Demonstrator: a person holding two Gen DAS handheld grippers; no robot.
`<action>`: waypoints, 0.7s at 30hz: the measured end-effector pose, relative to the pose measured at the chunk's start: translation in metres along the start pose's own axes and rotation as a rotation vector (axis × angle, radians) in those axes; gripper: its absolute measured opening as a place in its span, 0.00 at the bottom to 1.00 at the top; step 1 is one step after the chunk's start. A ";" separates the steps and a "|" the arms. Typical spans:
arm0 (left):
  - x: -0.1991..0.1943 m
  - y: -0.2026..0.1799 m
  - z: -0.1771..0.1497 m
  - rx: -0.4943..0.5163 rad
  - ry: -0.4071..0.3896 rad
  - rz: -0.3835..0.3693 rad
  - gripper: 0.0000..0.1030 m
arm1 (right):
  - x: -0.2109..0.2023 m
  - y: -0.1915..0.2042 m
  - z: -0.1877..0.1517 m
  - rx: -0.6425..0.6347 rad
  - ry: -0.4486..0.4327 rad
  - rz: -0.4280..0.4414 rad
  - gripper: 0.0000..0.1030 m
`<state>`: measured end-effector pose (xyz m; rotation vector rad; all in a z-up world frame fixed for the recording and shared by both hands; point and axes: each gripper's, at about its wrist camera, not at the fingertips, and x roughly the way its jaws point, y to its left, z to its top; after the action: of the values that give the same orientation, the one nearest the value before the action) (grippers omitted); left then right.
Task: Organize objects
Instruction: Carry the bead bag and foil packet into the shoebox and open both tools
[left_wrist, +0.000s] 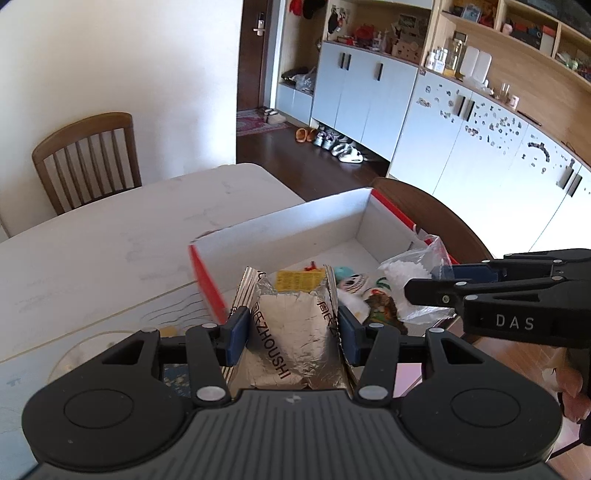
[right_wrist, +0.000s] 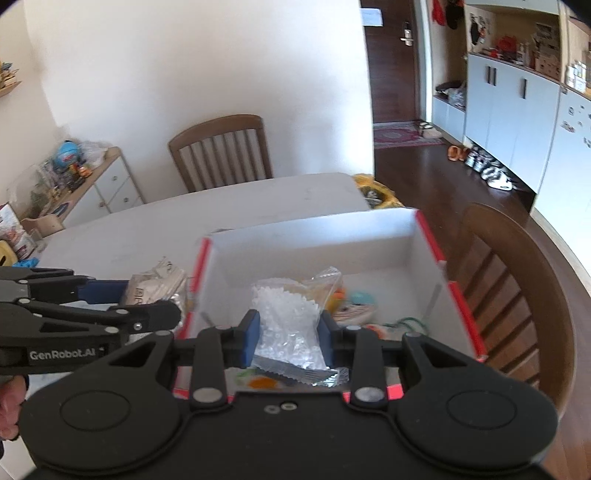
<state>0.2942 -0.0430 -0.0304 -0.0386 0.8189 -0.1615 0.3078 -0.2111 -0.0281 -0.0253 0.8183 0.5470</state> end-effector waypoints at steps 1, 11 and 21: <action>0.004 -0.003 0.002 0.002 0.004 0.001 0.48 | 0.001 -0.007 0.000 0.004 0.002 -0.006 0.31; 0.045 -0.029 0.010 0.013 0.044 0.050 0.48 | 0.024 -0.049 -0.002 -0.033 0.053 -0.025 0.31; 0.093 -0.030 0.018 -0.005 0.106 0.121 0.48 | 0.064 -0.063 0.006 -0.067 0.105 -0.026 0.31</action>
<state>0.3663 -0.0881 -0.0826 0.0152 0.9250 -0.0479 0.3774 -0.2349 -0.0802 -0.1264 0.9007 0.5521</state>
